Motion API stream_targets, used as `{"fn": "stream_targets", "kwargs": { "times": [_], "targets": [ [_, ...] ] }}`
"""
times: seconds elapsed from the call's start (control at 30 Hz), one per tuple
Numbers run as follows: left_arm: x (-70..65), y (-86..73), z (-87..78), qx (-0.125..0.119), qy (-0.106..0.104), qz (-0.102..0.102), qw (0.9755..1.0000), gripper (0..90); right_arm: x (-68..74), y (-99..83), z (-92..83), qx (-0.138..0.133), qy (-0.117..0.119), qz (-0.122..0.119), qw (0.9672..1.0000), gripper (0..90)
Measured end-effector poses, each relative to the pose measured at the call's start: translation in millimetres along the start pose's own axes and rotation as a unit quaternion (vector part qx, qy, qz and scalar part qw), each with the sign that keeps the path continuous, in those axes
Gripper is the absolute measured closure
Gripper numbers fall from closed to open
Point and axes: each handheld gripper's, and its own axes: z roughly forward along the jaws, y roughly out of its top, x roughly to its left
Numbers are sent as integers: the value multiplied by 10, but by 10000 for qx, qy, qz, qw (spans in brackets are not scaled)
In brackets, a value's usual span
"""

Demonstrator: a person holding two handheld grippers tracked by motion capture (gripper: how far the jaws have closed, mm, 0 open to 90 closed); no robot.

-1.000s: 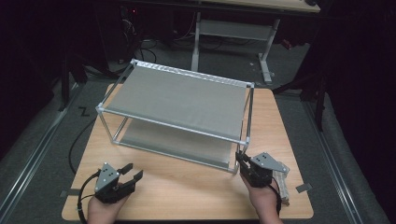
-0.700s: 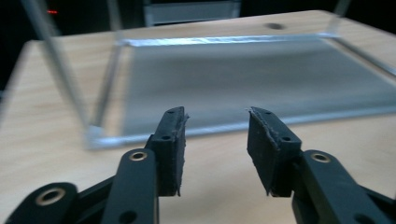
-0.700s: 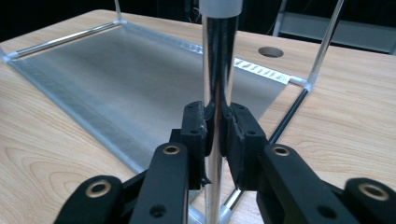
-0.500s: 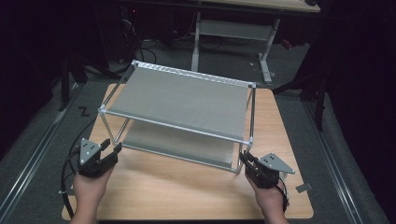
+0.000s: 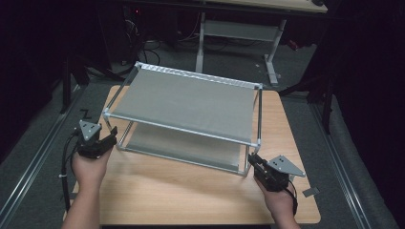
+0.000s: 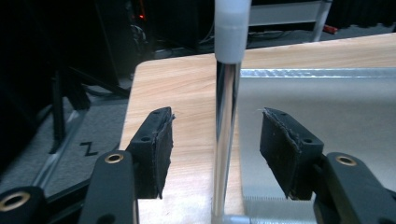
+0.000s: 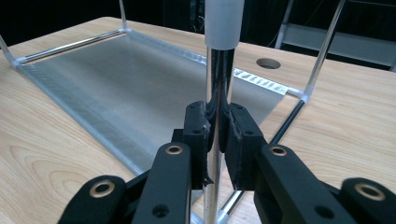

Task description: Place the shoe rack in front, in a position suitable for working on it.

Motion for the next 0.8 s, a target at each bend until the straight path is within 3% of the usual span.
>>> {"fn": "stream_targets", "kwargs": {
  "times": [0.13,0.27,0.4,0.63,0.8],
  "targets": [
    [16,13,81,89,-62,13,9999,498,-8,2,6,7,2,-20,10000,802],
    [52,1,131,95,-256,-118,9996,650,-17,7,20,21,-36,-49,10000,804],
    [39,-21,96,44,-294,-10,9996,786,-13,11,31,30,-68,-50,10000,805],
    [46,-67,37,-36,-301,-12,9995,801,-12,15,42,31,-85,-74,9999,805],
    [51,-157,-122,-96,-291,2,9995,802,-10,26,60,44,-94,-57,9999,806]
  ]
}}
